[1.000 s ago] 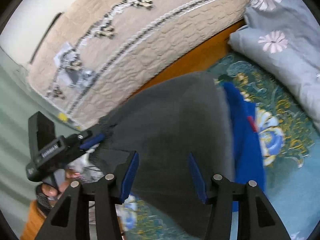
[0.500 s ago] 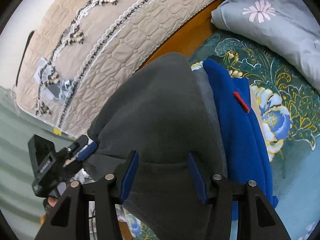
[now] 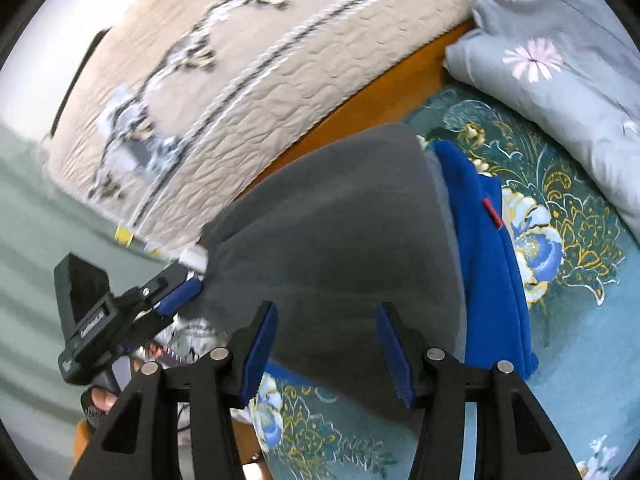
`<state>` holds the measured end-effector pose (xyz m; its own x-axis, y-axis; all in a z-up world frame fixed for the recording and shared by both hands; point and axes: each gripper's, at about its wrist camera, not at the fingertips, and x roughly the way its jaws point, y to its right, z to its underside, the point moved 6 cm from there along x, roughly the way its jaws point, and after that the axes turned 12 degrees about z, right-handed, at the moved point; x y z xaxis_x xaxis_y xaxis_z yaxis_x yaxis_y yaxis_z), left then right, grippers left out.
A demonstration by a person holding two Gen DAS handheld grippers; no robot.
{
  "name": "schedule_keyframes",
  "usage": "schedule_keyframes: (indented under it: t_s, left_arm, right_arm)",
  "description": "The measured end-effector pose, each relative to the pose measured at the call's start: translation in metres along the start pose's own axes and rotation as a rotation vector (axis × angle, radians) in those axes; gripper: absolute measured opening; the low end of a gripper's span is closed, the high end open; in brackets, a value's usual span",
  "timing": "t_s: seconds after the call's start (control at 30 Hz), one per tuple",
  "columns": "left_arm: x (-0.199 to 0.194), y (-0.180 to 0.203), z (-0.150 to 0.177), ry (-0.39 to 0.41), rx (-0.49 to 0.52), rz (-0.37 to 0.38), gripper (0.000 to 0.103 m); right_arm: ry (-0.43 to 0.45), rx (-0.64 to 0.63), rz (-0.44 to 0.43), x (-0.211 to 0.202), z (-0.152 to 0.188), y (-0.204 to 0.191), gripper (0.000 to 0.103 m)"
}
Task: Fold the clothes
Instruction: 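Lower the bundle with both grippers onto the blue garment on the stack, then open both grippers and pull them back from the stack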
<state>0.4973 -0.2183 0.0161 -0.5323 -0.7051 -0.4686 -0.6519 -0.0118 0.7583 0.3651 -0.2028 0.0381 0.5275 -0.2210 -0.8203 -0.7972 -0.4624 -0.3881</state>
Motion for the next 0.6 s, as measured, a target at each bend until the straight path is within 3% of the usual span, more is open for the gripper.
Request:
schedule_keyframes:
  t_s: [0.17, 0.6]
  left_arm:
    - [-0.01, 0.008, 0.027, -0.005, -0.01, 0.009, 0.057]
    - [-0.005, -0.008, 0.095, -0.062, -0.109, -0.029, 0.057]
  right_arm:
    - [-0.035, -0.034, -0.008, -0.003, 0.033, -0.013, 0.055]
    - [-0.155, 0.09, 0.018, 0.022, 0.108, 0.006, 0.056]
